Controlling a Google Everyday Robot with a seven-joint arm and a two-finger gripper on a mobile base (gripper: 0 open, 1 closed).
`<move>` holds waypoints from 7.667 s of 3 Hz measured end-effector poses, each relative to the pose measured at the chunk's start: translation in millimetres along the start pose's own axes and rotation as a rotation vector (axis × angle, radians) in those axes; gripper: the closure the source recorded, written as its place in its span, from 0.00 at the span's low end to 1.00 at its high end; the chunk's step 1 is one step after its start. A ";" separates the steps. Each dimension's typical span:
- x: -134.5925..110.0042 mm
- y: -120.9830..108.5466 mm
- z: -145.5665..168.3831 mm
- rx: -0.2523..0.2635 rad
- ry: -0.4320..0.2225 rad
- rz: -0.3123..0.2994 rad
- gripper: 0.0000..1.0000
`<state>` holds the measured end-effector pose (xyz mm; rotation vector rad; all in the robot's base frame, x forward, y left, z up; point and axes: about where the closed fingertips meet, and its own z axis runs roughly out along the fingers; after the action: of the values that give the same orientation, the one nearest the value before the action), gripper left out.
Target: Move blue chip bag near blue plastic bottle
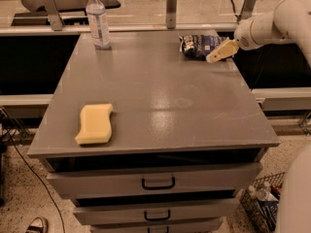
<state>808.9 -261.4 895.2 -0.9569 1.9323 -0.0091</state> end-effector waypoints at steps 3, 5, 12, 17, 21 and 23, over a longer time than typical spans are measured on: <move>8.6 -17.5 46.5 -0.007 -0.096 0.221 0.16; 10.7 -7.1 52.3 -0.074 -0.100 0.276 0.63; -108.5 21.4 4.7 -0.030 -0.345 0.122 1.00; -158.8 120.2 100.8 -0.081 -0.382 0.171 1.00; -165.0 134.8 128.8 -0.052 -0.362 0.224 1.00; -174.0 147.3 128.5 -0.096 -0.370 0.247 0.82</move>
Offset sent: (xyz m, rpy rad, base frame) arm 0.0579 -0.0095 -0.0215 0.2740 0.0020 -0.1105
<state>857.8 -4.2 898.3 -0.7167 1.7026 0.3809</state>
